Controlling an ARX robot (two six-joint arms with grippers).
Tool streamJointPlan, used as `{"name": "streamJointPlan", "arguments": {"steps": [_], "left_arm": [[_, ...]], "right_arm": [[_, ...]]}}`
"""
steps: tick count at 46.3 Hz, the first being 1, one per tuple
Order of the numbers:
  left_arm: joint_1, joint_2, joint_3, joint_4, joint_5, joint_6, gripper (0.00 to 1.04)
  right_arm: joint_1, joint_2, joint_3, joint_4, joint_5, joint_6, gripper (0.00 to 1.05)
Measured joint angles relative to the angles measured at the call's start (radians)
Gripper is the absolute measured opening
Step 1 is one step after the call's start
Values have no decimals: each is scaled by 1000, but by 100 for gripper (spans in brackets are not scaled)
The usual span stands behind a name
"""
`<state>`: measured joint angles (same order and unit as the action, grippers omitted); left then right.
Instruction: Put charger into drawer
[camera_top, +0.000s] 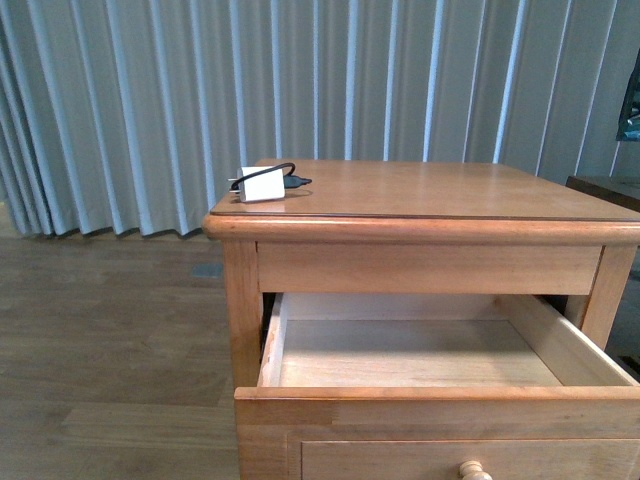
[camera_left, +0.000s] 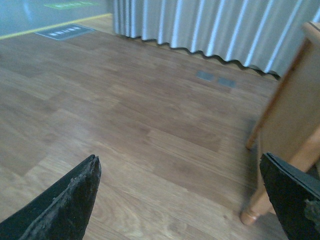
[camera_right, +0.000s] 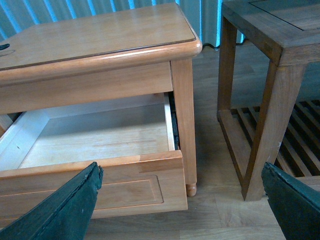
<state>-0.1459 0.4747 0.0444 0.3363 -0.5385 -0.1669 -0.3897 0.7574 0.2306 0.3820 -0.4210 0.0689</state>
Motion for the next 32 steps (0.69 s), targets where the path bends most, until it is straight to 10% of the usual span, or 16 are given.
{"name": "streamJointPlan", "arguments": {"steps": [14,32], "left_arm": [[16,412,225,110,330,86,99],[-1,825,579,150,489,224,99]], "right_arm": [[0,0,0,0,0,0,96],[0,0,0,0,0,0,96]]}}
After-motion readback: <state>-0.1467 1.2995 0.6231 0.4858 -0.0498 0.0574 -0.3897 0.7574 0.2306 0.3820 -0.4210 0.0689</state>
